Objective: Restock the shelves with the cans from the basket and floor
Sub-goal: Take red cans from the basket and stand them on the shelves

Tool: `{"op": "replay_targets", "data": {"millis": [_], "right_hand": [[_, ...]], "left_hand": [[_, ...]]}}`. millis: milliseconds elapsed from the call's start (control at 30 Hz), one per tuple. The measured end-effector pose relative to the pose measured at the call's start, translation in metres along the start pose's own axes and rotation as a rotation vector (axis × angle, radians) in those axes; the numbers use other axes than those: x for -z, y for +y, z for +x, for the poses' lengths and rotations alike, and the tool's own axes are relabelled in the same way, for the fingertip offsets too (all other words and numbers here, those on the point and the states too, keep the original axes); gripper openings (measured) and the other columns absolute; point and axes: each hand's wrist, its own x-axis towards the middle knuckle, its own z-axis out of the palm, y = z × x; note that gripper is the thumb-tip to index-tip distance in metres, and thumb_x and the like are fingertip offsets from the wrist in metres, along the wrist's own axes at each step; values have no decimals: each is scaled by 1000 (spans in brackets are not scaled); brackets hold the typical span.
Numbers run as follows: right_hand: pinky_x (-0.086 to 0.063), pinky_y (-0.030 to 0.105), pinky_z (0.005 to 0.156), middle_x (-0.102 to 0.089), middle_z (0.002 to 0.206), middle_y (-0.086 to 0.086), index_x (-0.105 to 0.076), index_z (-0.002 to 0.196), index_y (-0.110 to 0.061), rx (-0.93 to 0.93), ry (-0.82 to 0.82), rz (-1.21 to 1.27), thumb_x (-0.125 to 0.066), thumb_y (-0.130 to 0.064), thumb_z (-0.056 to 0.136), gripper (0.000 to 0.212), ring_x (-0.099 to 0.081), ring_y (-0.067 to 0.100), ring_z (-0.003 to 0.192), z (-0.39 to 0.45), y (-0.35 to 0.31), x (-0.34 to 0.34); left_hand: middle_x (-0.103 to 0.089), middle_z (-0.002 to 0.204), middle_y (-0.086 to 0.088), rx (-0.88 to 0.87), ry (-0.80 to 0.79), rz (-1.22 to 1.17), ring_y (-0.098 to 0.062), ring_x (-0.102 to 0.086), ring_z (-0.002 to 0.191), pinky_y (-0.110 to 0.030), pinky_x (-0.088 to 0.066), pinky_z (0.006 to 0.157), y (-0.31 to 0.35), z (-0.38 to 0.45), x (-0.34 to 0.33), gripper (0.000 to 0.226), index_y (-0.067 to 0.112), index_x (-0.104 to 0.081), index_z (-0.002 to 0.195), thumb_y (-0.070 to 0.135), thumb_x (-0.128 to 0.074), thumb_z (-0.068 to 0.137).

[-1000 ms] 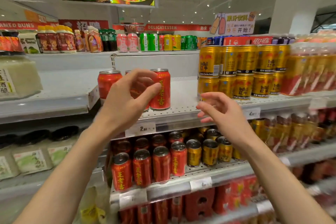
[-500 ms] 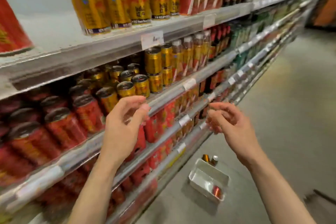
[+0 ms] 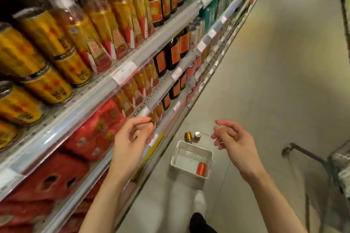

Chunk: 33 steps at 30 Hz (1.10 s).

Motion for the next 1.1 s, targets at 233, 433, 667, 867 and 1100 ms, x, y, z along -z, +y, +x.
{"op": "replay_targets", "data": {"millis": [233,433,667,867,1100], "right_hand": [[-53,17,61,-78,81,7,-71,111,-16,-184,9,-113,-69,-13,98,13,-71,7,64,96,104,25],[-52,15,61,-77,79,4,-69,111,-19,-318,49,-183,-68,-16,98,13,-69,3,64,158,248,33],[-60,36,76,-75,83,9,-67,111,-22,-343,61,-326,-69,-18,97,15,-71,21,73,229,493,14],[-48,7,63,-72,87,-8,-67,114,-26,-255,33,-453,-70,-26,97,17,-66,-1,81,266,662,-5],[-59,33,80,-70,96,-14,-65,121,-27,-171,16,-641,-66,-36,98,25,-67,6,85,274,757,-11]], "left_hand": [[-73,81,-10,194,-101,86,-10,-67,72,-22,-55,69,-98,74,-86,13,13,-71,105,4,-67,96],[-73,77,6,261,-234,211,-1,-63,67,-15,-51,69,-244,123,-129,24,17,-70,102,-5,-64,95],[-75,87,4,260,-345,310,-14,-67,78,-40,-56,82,-494,154,-168,20,35,-68,104,23,-68,89],[-73,93,12,226,-401,421,-17,-67,94,-52,-56,94,-677,173,-186,30,41,-62,108,15,-68,94],[-55,130,0,146,-369,677,-9,-59,103,-31,-46,96,-799,202,-192,54,22,-50,146,26,-69,96]]}}
